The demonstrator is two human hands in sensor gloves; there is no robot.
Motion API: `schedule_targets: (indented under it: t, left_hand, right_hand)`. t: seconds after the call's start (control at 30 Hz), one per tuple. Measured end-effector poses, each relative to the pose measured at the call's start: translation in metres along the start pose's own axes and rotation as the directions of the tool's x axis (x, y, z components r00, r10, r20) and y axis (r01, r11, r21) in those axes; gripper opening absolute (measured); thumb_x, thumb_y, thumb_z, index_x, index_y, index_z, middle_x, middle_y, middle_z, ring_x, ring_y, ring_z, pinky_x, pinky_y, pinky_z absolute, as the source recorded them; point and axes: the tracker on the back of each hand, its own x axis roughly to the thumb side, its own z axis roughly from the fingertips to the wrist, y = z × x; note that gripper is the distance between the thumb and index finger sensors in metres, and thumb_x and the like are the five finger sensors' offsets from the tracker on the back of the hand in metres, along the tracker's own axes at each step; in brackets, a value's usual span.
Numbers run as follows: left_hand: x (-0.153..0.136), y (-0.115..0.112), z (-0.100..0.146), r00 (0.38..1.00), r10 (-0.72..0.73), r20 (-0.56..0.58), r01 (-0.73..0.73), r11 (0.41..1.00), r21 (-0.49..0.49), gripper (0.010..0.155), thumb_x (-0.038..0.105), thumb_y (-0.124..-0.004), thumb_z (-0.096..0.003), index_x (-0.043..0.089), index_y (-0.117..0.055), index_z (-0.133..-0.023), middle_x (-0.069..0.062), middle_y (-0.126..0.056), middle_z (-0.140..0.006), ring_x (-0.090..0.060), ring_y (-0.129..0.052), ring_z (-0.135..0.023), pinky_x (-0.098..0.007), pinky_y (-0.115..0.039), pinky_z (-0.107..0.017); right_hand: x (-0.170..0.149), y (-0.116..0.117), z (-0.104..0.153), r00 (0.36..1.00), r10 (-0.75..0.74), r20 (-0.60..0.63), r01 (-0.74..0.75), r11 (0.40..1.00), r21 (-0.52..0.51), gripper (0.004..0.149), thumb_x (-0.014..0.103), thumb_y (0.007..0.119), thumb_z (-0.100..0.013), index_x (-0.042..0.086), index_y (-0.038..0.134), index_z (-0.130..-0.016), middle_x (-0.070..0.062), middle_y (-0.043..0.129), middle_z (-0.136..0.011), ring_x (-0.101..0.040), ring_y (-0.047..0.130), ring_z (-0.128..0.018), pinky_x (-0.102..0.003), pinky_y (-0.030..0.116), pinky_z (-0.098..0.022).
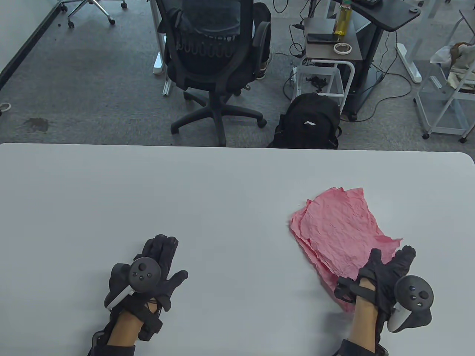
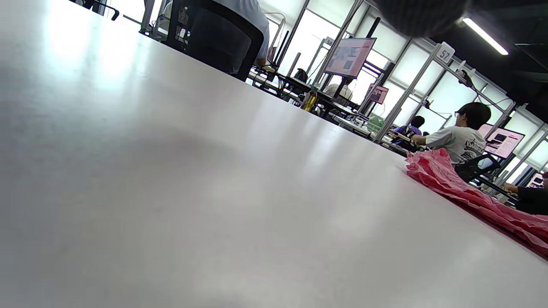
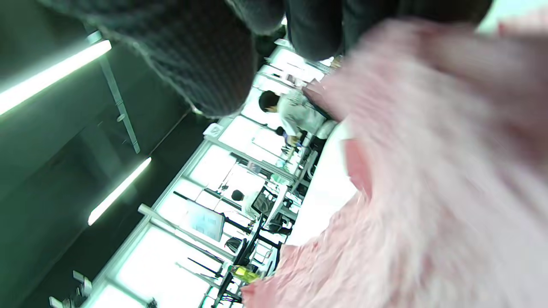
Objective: Flatten crumpled papers and stack
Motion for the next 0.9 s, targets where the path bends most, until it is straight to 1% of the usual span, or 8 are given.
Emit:
schedule_targets:
  t: [0.07,0.1,0.23,0.4,0.47,0.63,0.73,0.9]
  left_hand:
    - [0.0,0.003,0.0,1.0,-0.02,-0.012,0.02,0.999,0.027,0.089,0.069,-0.063,-0.0495,0.036,-0.013,-0.115,-0.003,-0.01,-0.121,-0.039,-0.019,-0.118,-0.069,-0.032,-0.079]
    - [0.0,0.004,0.001,0.999,-0.031,-0.013,0.031,0.999,0.041,0.089,0.069,-0.063,-0.0496,0.036,-0.013,-0.115,-0.003,-0.01,-0.121,-0.039,-0.019,-0.118,-0.069,-0.032,-0.079]
    - [0.002,0.009,0.006,0.998,-0.057,-0.01,0.058,0.983,0.176,0.088,0.07,-0.062,-0.0497,0.036,-0.013,-0.115,-0.004,-0.013,-0.121,-0.039,-0.023,-0.118,-0.069,-0.035,-0.079]
    - [0.007,0.009,0.01,0.997,-0.078,0.018,0.071,0.966,0.25,0.088,0.07,-0.061,-0.0503,0.037,-0.011,-0.115,-0.003,-0.013,-0.122,-0.038,-0.025,-0.119,-0.068,-0.037,-0.08]
    - [0.009,0.009,0.01,0.995,-0.088,0.043,0.073,0.958,0.279,0.088,0.07,-0.062,-0.0502,0.036,-0.012,-0.115,-0.004,-0.016,-0.122,-0.038,-0.028,-0.119,-0.068,-0.039,-0.08]
    - [0.014,0.007,0.011,0.992,-0.1,0.072,0.076,0.958,0.277,0.087,0.07,-0.062,-0.0502,0.038,-0.014,-0.115,-0.003,-0.017,-0.122,-0.038,-0.029,-0.119,-0.068,-0.039,-0.08]
    - [0.015,0.003,0.009,0.992,-0.088,0.088,0.066,0.972,0.227,0.084,0.069,-0.062,-0.0502,0.044,-0.015,-0.115,-0.004,-0.015,-0.122,-0.039,-0.027,-0.119,-0.069,-0.037,-0.079]
    - [0.021,0.0,0.008,0.987,-0.099,0.123,0.073,0.977,0.201,0.082,0.07,-0.061,-0.05,0.048,-0.015,-0.114,-0.002,-0.015,-0.123,-0.038,-0.028,-0.119,-0.069,-0.037,-0.08]
  right_hand:
    - [0.019,-0.006,0.007,0.986,0.098,0.136,-0.089,0.994,-0.068,0.079,0.031,0.083,-0.048,0.011,0.031,-0.104,-0.027,0.04,-0.106,-0.056,0.05,-0.092,-0.066,0.055,-0.059]
    - [0.023,-0.006,0.009,0.982,0.102,0.161,-0.091,0.993,-0.071,0.078,0.031,0.083,-0.048,0.011,0.033,-0.104,-0.026,0.042,-0.106,-0.055,0.052,-0.091,-0.065,0.056,-0.059]
    - [0.057,0.011,0.032,0.938,0.07,0.34,-0.08,0.997,0.013,0.074,0.032,0.082,-0.049,0.011,0.038,-0.105,-0.026,0.045,-0.106,-0.055,0.054,-0.091,-0.066,0.055,-0.059]
    - [0.082,0.044,0.067,0.846,0.057,0.53,-0.143,0.982,0.122,0.077,0.036,0.079,-0.051,0.011,0.031,-0.105,-0.025,0.045,-0.106,-0.055,0.054,-0.092,-0.067,0.054,-0.06]
    - [0.089,0.064,0.085,0.795,0.014,0.606,-0.175,0.962,0.207,0.076,0.037,0.079,-0.051,0.011,0.032,-0.105,-0.025,0.045,-0.107,-0.055,0.053,-0.093,-0.068,0.053,-0.06]
    - [0.099,0.093,0.121,0.713,-0.061,0.699,-0.261,0.902,0.345,0.076,0.039,0.078,-0.051,0.013,0.033,-0.106,-0.024,0.046,-0.108,-0.054,0.053,-0.094,-0.07,0.052,-0.061]
    - [0.101,0.105,0.135,0.675,-0.096,0.731,-0.315,0.859,0.404,0.079,0.041,0.078,-0.051,0.016,0.027,-0.107,-0.023,0.042,-0.11,-0.054,0.05,-0.096,-0.071,0.05,-0.062]
    - [0.098,0.118,0.145,0.676,-0.217,0.704,-0.312,0.781,0.541,0.077,0.046,0.074,-0.052,0.024,0.026,-0.108,-0.023,0.036,-0.113,-0.055,0.04,-0.1,-0.074,0.042,-0.063]
